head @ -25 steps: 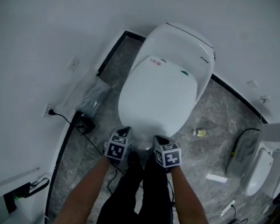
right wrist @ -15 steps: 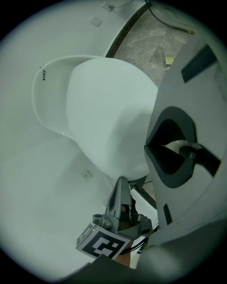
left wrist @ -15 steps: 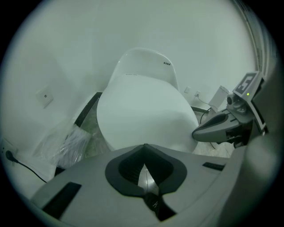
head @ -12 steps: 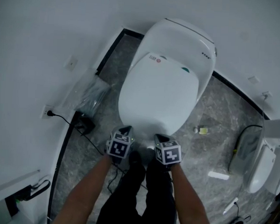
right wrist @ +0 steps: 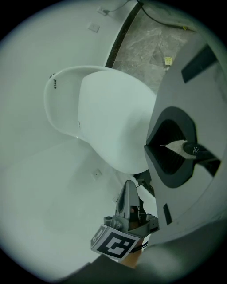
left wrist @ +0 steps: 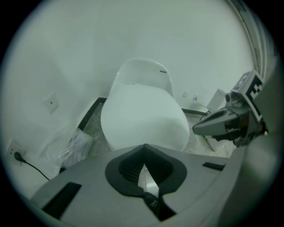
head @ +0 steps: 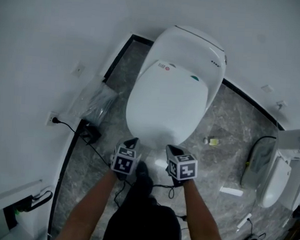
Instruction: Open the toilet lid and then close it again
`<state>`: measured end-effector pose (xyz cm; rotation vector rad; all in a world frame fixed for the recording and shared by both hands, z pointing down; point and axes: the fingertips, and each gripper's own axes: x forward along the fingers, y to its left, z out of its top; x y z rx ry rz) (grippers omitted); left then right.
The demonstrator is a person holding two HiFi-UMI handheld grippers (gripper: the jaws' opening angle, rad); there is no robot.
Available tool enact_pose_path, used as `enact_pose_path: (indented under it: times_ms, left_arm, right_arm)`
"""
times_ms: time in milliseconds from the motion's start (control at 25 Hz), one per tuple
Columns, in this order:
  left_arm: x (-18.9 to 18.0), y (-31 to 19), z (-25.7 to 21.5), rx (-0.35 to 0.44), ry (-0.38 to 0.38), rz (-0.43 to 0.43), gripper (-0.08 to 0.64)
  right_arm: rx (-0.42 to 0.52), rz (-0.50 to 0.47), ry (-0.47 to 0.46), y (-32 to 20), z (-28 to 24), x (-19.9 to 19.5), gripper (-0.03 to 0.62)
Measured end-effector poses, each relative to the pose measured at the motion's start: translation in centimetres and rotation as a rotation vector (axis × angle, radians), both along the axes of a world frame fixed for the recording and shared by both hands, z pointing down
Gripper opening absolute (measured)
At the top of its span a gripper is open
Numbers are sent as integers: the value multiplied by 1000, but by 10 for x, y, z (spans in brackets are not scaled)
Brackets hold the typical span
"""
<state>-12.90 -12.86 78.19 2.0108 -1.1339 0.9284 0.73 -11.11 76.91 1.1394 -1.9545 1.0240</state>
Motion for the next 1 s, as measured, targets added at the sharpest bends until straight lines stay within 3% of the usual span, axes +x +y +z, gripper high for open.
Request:
enact_pose_path:
  times_ms: [400, 680, 1000]
  left_arm:
    - [37, 17, -95, 126, 112, -17, 5]
    - [81, 32, -223, 365, 188, 67, 5]
    - [109, 87, -365, 586, 258, 132, 6]
  right_arm:
    - [221, 46, -69, 13, -105, 25, 9]
    - [436, 77, -107, 35, -220, 42, 9]
    - [669, 103, -182, 83, -352, 52, 9]
